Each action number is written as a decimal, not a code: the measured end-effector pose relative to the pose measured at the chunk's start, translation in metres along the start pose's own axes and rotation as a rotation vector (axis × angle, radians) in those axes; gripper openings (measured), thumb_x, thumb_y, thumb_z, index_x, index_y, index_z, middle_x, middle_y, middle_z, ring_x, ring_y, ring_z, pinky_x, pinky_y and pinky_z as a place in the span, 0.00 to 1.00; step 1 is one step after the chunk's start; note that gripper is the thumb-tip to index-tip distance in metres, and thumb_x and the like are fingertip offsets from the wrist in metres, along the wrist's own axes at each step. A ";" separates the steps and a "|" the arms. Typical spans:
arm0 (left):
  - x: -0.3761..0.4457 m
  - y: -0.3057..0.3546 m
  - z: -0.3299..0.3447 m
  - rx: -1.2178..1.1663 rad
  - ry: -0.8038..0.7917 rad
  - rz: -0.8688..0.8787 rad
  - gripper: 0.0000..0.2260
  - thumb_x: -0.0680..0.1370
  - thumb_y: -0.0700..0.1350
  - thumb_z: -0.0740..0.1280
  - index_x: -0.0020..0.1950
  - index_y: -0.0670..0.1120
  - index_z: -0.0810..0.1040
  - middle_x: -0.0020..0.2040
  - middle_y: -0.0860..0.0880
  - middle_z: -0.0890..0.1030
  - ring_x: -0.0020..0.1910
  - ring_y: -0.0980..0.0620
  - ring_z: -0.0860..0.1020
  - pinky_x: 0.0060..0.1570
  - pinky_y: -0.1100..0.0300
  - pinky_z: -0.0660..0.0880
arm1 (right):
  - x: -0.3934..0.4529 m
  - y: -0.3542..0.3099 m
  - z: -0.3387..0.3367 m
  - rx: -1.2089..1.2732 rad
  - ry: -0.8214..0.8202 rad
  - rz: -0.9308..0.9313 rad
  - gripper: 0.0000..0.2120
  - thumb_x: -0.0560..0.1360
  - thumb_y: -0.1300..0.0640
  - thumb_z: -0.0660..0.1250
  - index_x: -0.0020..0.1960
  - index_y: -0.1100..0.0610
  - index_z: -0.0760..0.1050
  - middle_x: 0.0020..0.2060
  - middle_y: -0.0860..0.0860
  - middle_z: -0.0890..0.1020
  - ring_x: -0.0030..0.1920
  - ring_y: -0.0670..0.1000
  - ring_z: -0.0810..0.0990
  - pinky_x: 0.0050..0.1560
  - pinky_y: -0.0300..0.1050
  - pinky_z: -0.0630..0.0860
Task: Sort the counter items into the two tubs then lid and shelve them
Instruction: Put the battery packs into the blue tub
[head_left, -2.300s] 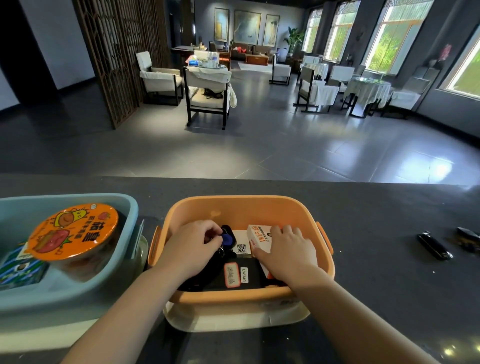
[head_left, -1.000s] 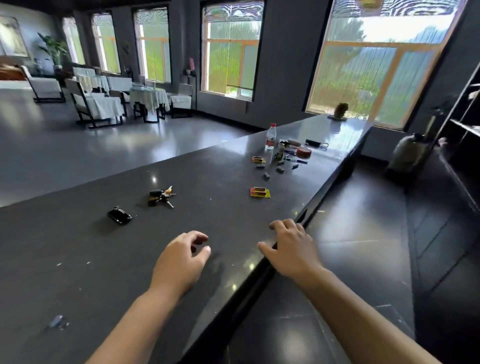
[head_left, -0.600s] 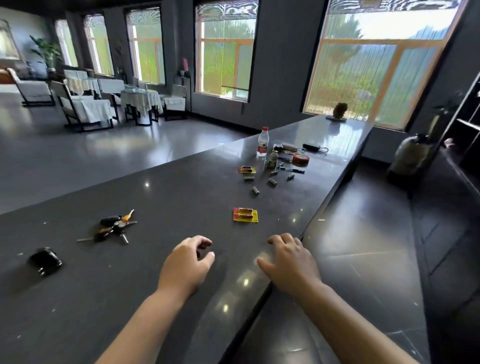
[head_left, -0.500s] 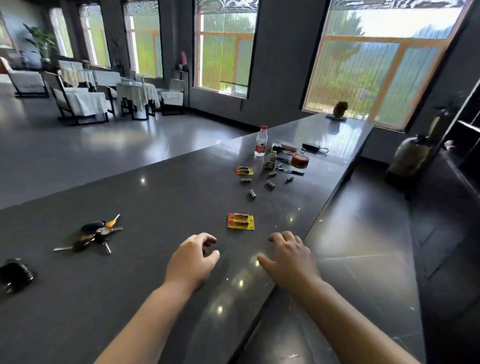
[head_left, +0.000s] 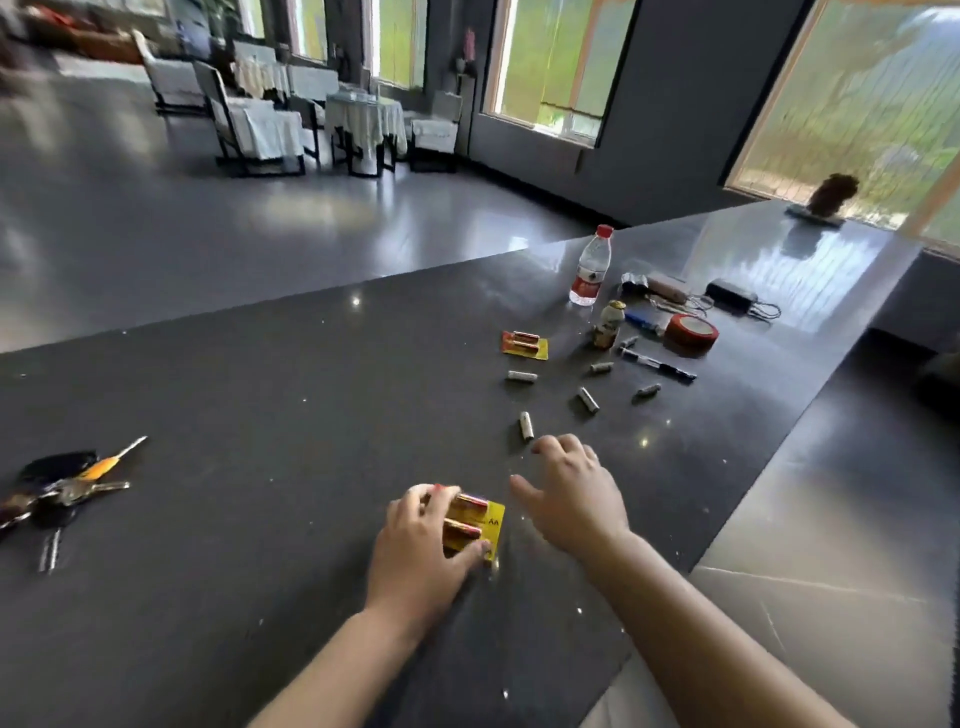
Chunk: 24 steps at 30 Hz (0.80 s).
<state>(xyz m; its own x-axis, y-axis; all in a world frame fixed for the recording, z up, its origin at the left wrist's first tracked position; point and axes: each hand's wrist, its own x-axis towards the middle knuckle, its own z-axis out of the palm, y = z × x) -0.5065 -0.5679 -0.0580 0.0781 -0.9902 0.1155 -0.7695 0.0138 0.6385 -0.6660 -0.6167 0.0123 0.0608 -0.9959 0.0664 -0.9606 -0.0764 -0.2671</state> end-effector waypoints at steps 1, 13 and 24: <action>0.006 0.001 0.008 0.027 0.024 -0.017 0.27 0.70 0.61 0.68 0.68 0.56 0.69 0.65 0.54 0.68 0.63 0.52 0.67 0.61 0.59 0.67 | 0.018 0.008 0.003 -0.004 -0.013 -0.033 0.24 0.75 0.42 0.61 0.67 0.52 0.68 0.63 0.51 0.72 0.64 0.53 0.69 0.60 0.48 0.68; 0.090 0.008 0.024 0.056 0.217 -0.207 0.21 0.71 0.39 0.70 0.64 0.47 0.76 0.63 0.51 0.77 0.64 0.51 0.71 0.65 0.60 0.63 | 0.224 0.066 0.023 0.043 0.011 -0.167 0.21 0.74 0.47 0.64 0.64 0.55 0.69 0.61 0.54 0.73 0.63 0.57 0.68 0.59 0.51 0.68; 0.108 -0.009 0.031 0.046 0.250 -0.218 0.30 0.67 0.64 0.67 0.65 0.52 0.73 0.56 0.63 0.70 0.59 0.65 0.64 0.59 0.65 0.63 | 0.350 0.088 0.074 0.020 -0.192 -0.199 0.31 0.77 0.46 0.63 0.76 0.52 0.57 0.73 0.52 0.65 0.72 0.57 0.61 0.67 0.52 0.65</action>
<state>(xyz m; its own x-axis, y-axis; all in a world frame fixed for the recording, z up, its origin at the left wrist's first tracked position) -0.5111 -0.6796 -0.0752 0.3927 -0.9045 0.1665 -0.7450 -0.2067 0.6342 -0.7090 -0.9756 -0.0589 0.3002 -0.9518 -0.0632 -0.9192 -0.2709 -0.2859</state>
